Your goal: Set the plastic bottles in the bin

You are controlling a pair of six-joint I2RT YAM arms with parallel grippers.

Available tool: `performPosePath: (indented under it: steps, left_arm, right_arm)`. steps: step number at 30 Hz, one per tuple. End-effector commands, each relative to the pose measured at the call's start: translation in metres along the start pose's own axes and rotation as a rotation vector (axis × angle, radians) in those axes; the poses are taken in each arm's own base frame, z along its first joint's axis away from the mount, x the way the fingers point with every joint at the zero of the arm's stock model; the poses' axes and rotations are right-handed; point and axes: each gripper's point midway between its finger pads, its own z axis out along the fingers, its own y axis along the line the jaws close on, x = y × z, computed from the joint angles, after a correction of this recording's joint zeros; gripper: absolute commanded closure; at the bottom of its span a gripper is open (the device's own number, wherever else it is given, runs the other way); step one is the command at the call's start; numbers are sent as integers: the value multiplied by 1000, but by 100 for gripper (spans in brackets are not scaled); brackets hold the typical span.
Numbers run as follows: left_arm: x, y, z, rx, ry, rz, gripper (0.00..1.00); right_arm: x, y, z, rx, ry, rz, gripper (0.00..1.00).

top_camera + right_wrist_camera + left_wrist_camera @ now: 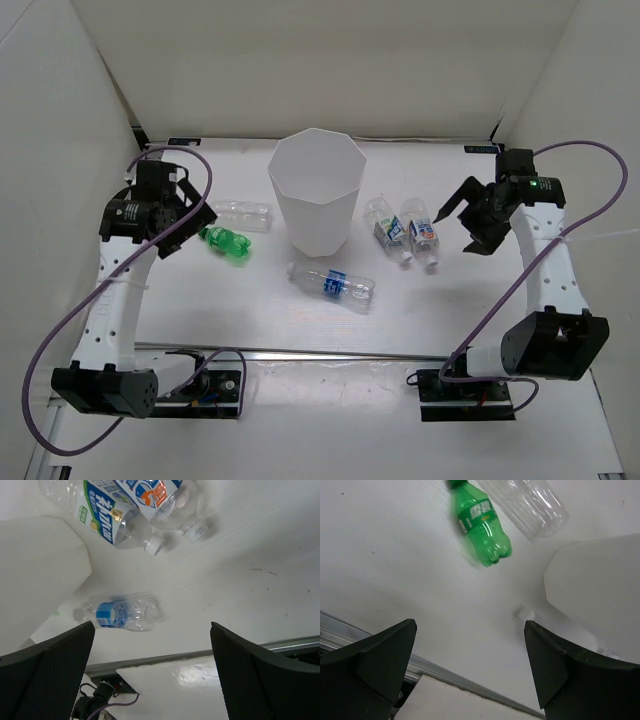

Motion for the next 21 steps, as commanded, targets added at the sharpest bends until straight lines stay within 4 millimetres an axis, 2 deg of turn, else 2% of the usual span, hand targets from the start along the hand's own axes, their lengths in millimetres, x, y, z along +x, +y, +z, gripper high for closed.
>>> performPosePath:
  steps: [1,3,5,7,8,9,10,11,13,17,20,21]
  left_arm:
    - [5,-32,-21,130,44,101,0]
    - [0,-27,-19,94,26,102,0]
    - [1,-24,-16,74,35,107,0]
    - [7,-25,-4,43,67,125,0]
    - [9,-15,-1,-6,78,133,0]
    - [15,-16,1,-17,100,138,0]
    - [13,-9,4,-59,91,144,0]
    - [13,-5,3,-82,87,139,0]
    - [9,-1,2,-102,71,141,0]
    - [7,2,-4,-84,36,132,0]
    - [17,7,-1,-82,47,133,0]
    - [22,6,6,-75,61,134,0]
  right_arm:
    - [-19,19,-15,-88,-97,-46,0]
    - [-26,23,-10,-86,-97,-58,0]
    - [-21,16,0,-37,-30,-64,0]
    - [-26,-2,4,82,-32,-28,0]
    - [-25,-16,7,182,2,3,0]
    - [-25,-29,11,257,14,6,0]
    - [-33,-36,17,315,30,18,0]
    - [-34,-49,13,407,43,14,0]
    - [-41,-53,18,446,77,20,0]
    - [-43,-32,27,351,186,30,0]
    - [-51,-26,24,318,173,22,0]
    - [-53,-22,22,299,170,11,0]
